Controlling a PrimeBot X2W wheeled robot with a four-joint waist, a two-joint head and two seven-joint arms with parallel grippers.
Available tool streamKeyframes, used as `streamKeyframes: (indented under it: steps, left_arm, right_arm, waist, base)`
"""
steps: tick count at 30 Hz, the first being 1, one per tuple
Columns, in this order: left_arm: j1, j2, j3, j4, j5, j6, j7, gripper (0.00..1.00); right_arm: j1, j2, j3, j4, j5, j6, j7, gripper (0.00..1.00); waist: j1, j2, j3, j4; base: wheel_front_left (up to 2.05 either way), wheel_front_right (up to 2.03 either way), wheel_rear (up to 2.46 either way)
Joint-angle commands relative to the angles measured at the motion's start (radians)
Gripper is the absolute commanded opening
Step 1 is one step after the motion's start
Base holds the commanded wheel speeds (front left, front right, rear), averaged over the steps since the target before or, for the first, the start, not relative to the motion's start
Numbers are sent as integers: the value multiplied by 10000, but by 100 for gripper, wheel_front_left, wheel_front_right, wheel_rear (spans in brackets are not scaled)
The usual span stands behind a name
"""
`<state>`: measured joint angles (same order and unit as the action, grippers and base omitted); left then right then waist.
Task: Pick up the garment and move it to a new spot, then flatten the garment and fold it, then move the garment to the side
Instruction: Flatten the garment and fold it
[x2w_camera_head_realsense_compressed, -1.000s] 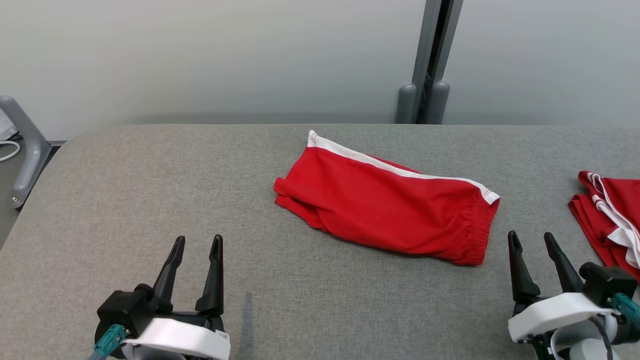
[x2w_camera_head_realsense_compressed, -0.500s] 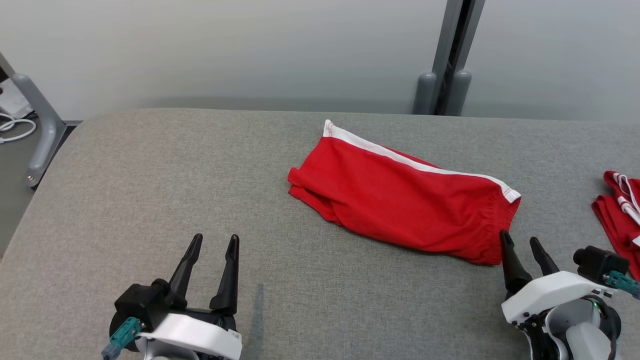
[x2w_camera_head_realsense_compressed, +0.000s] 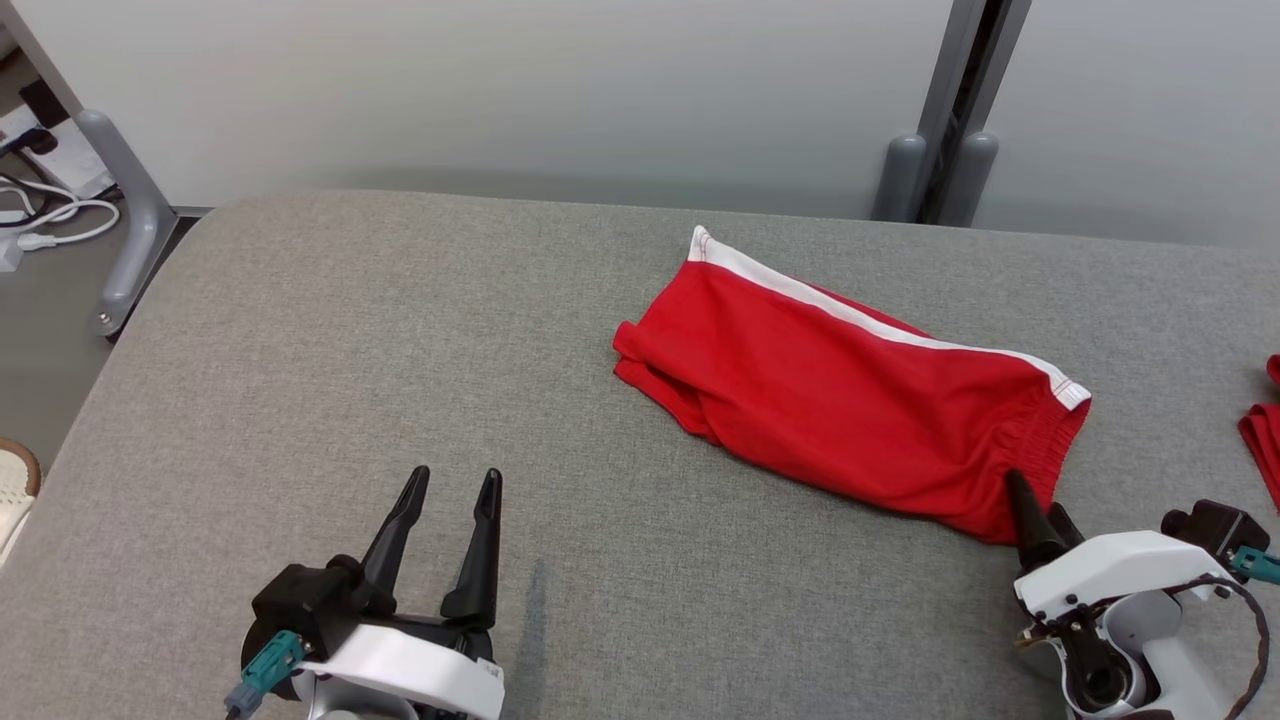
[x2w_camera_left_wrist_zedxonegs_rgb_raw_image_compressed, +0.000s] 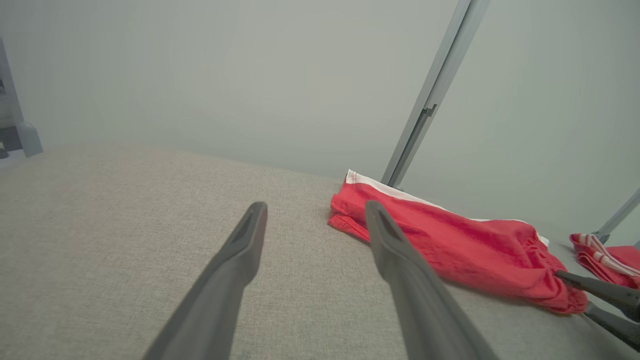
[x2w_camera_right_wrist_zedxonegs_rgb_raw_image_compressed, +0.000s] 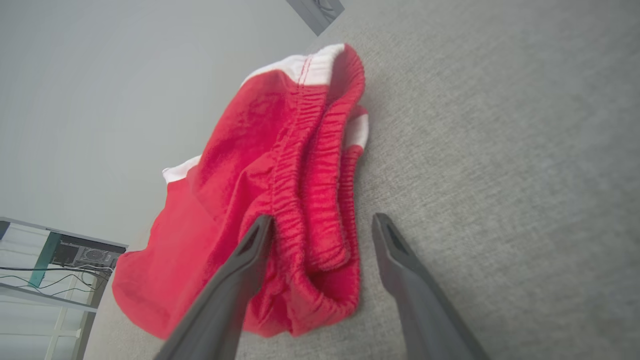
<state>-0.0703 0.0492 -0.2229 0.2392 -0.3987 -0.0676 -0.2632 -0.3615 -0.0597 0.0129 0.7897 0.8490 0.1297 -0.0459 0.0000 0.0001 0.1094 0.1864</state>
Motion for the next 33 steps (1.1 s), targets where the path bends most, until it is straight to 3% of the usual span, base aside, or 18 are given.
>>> streamKeyframes:
  steps: [1,16,17,18,19,20,21,33]
  left_arm:
    - [-181,36,32,-26,-21,60,-10,100]
    - [-356,37,-92,26,-30,95,-10,100]
    - [-386,36,-124,22,-46,93,-10,100]
    - [-404,36,-128,26,-46,95,-10,100]
    - [-404,36,-128,26,-46,95,-10,100]
    - [-419,37,-129,30,-43,97,-10,100]
    - [-425,35,-119,37,-38,103,-10,100]
    - [-492,37,-195,8,-99,111,-10,100]
  right_arm:
    - [19,161,232,176,330,21,1,100]
    - [-574,238,1568,480,2733,46,-637,100]
    - [-633,246,1727,607,2880,46,-774,78]
    - [-650,249,1788,682,2911,46,-844,48]
    - [-650,249,1788,682,2911,46,-844,48]
    - [-677,251,1821,769,2912,46,-926,19]
    - [-740,219,1842,950,2902,44,-1088,0]
    - [-1343,-1362,2426,1581,2086,-3,-1252,0]
  waist:
    - [0,-1,21,17]
    - [0,-1,297,132]
    - [0,-1,329,158]
    - [0,-1,345,171]
    - [0,-1,345,171]
    - [0,-1,355,182]
    - [0,-1,365,200]
    - [0,-1,590,243]
  base:
    - [0,0,0]
    - [0,0,0]
    - [0,0,0]
    - [0,0,0]
    - [0,0,0]
    - [0,0,0]
    - [0,0,0]
    - [0,0,0]
